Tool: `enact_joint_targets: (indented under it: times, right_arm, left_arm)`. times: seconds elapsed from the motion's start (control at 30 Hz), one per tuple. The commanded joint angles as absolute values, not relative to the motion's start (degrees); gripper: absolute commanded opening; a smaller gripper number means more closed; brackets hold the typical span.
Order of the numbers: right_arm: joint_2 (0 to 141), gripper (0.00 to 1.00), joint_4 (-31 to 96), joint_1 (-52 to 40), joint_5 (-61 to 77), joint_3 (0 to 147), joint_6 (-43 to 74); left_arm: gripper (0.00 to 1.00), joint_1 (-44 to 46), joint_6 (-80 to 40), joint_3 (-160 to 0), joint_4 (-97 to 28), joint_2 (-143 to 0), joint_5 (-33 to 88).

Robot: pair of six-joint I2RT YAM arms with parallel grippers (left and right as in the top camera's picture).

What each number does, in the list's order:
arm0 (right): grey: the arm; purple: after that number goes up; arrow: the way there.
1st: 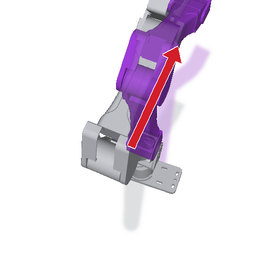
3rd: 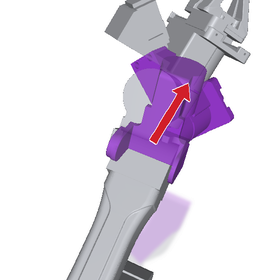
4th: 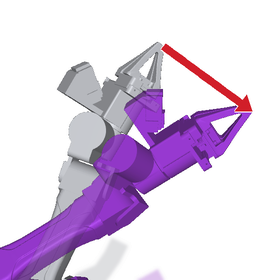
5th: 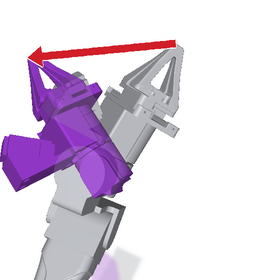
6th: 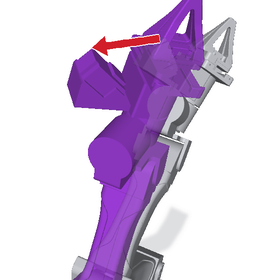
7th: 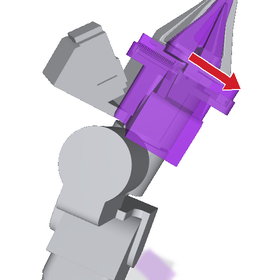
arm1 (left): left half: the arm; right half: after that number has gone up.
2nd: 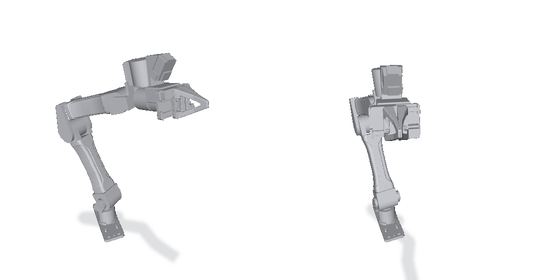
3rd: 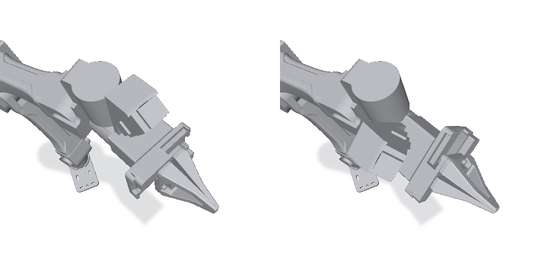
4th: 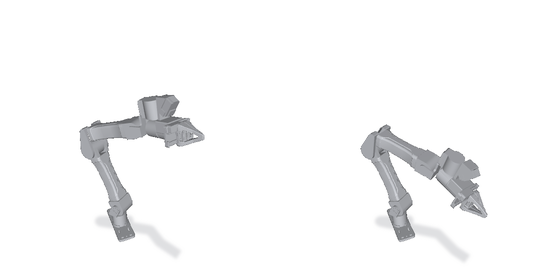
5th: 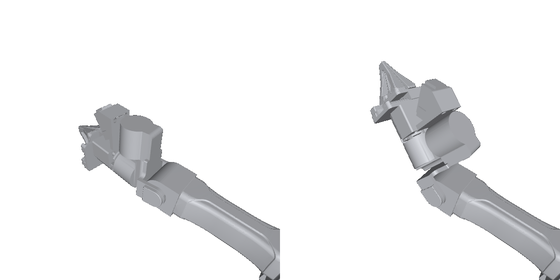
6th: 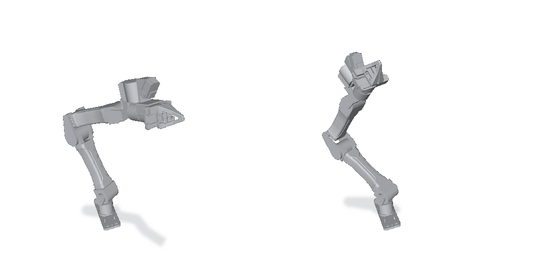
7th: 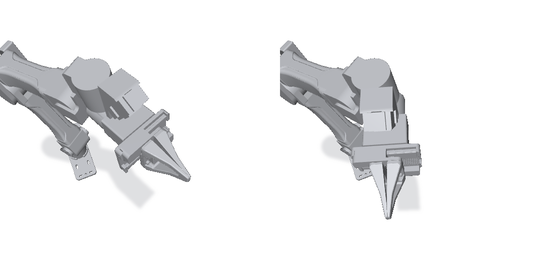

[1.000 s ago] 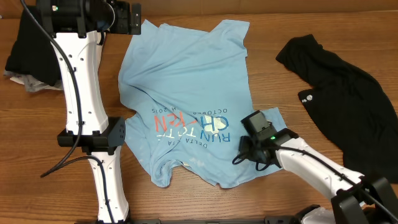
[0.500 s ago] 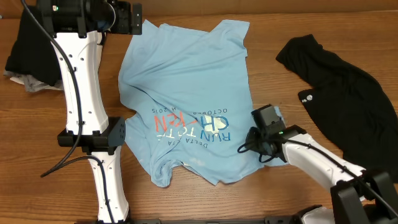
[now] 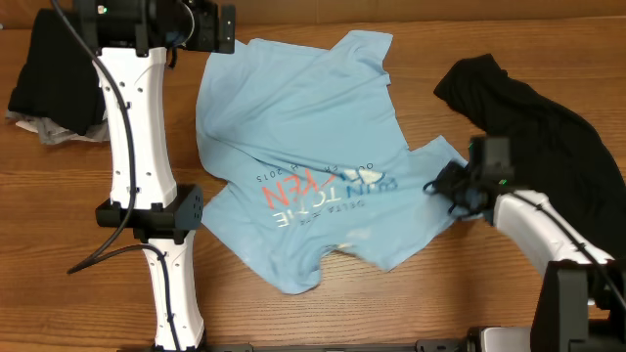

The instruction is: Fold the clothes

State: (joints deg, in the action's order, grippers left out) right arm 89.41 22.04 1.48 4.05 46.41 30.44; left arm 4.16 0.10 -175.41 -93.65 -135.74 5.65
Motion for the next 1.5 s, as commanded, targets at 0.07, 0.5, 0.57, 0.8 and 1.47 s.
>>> enact_joint_targets:
  times: [0.07, 0.5, 0.57, 0.8, 1.47]
  right_arm:
    - [91.98, 0.04, 21.3, 6.35, 2.57, 58.92, 23.88]
    - [105.86, 0.04, 22.92, 17.58, 2.11, 80.79, 17.5]
    - [106.83, 0.04, 23.49, 19.46, 2.35, 82.94, 17.5]
    - [106.87, 0.04, 27.03, 24.77, 4.75, 88.71, 16.23]
    - [106.74, 1.0, 41.12, 27.79, 16.93, 94.65, 21.04]
  left_arm:
    - [0.98, 5.06, 0.43, -168.22, -90.54, -135.0, 6.48]
    - [0.97, 5.87, 2.33, -151.11, -80.51, -135.0, 6.46]
    - [0.97, 6.15, 2.72, -148.99, -78.91, -135.0, 6.44]
    - [0.96, 6.52, 2.55, -141.4, -72.29, -135.02, 6.46]
    - [0.85, 5.61, -0.97, -118.26, -46.94, -135.66, 1.23]
